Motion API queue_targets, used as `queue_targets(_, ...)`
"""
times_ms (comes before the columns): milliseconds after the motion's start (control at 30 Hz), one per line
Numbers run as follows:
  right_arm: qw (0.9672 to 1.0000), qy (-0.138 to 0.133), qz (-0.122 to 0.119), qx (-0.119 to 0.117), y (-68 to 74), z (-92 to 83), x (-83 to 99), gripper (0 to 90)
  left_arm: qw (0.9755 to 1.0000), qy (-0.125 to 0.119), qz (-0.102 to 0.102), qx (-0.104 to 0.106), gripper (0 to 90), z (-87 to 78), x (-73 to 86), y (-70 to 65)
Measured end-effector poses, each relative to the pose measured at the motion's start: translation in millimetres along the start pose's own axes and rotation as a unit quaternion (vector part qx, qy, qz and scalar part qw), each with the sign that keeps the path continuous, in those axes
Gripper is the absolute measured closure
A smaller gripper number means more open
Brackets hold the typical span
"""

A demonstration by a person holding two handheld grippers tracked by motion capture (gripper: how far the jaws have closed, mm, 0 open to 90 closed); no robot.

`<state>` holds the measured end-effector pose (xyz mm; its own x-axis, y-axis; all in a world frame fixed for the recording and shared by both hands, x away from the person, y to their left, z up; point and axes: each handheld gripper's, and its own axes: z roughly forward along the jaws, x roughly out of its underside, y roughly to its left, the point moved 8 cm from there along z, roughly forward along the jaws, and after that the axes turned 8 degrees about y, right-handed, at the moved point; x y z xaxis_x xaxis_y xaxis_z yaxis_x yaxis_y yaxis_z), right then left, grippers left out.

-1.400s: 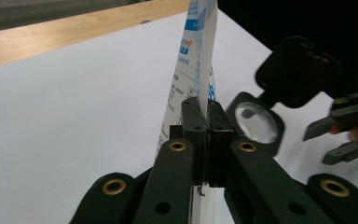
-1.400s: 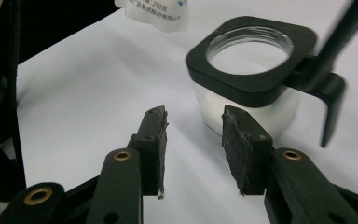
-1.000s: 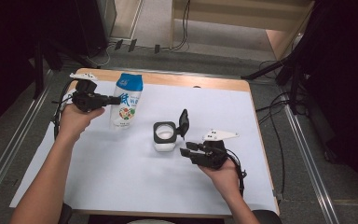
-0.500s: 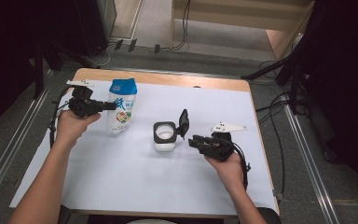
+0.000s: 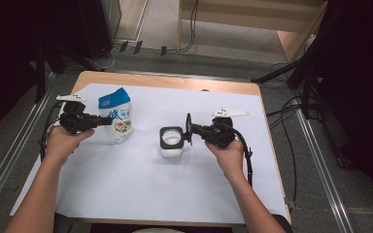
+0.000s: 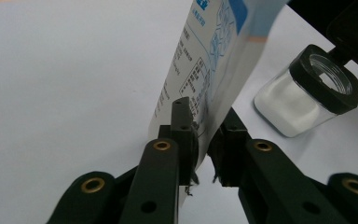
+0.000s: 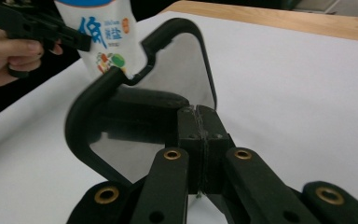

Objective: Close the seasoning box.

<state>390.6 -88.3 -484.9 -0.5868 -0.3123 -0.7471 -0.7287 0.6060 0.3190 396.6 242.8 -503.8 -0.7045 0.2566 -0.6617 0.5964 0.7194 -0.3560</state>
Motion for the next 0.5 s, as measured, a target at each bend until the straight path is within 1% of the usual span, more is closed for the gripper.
queue_targets(33,1.0,0.0,-0.001,-0.006,2.1,2.4,-1.5,90.0,1.0,-0.001,0.0,0.0,79.1,0.0,0.3,0.0)
queue_targets(100,0.9999,0.004,-0.01,-0.006,6.7,6.9,-3.4,90.0,1.0,-0.006,-0.003,0.002,72.5,-0.9,1.2,-0.1)
queue_targets(133,0.9999,0.008,-0.013,-0.008,9.2,9.1,-4.0,90.0,1.0,-0.005,0.0,0.005,68.4,-1.5,2.1,-0.2)
queue_targets(167,0.9997,0.009,-0.016,-0.012,11.4,11.8,-4.7,90.0,1.0,-0.002,-0.001,0.002,64.6,-1.9,3.2,-0.5)
queue_targets(233,0.9995,0.017,-0.024,-0.011,13.5,18.6,-3.9,90.0,1.0,-0.003,0.007,0.003,56.9,-3.6,7.4,-2.6)
queue_targets(267,0.9994,0.022,-0.024,-0.014,14.2,22.5,-2.5,90.0,0.9999,-0.002,0.01,0.005,54.8,-4.3,10.3,-4.0)
queue_targets(333,0.9991,0.03,-0.024,-0.017,14.1,30.0,1.0,90.0,0.9999,0.002,0.014,0.0,51.0,-5.9,15.2,-3.5)
queue_targets(400,0.9992,0.025,-0.021,-0.024,15.4,32.2,1.4,90.0,0.9999,0.001,0.01,-0.006,48.2,-8.0,18.9,-2.9)
queue_targets(467,0.9991,0.025,-0.026,-0.02,15.8,32.8,0.7,90.0,0.9999,0.0,0.008,-0.009,45.6,-9.5,21.9,-2.7)
queue_targets(500,0.9992,0.025,-0.025,-0.02,15.9,32.1,0.8,90.0,0.9999,-0.001,0.008,-0.007,44.1,-9.6,23.0,-3.4)
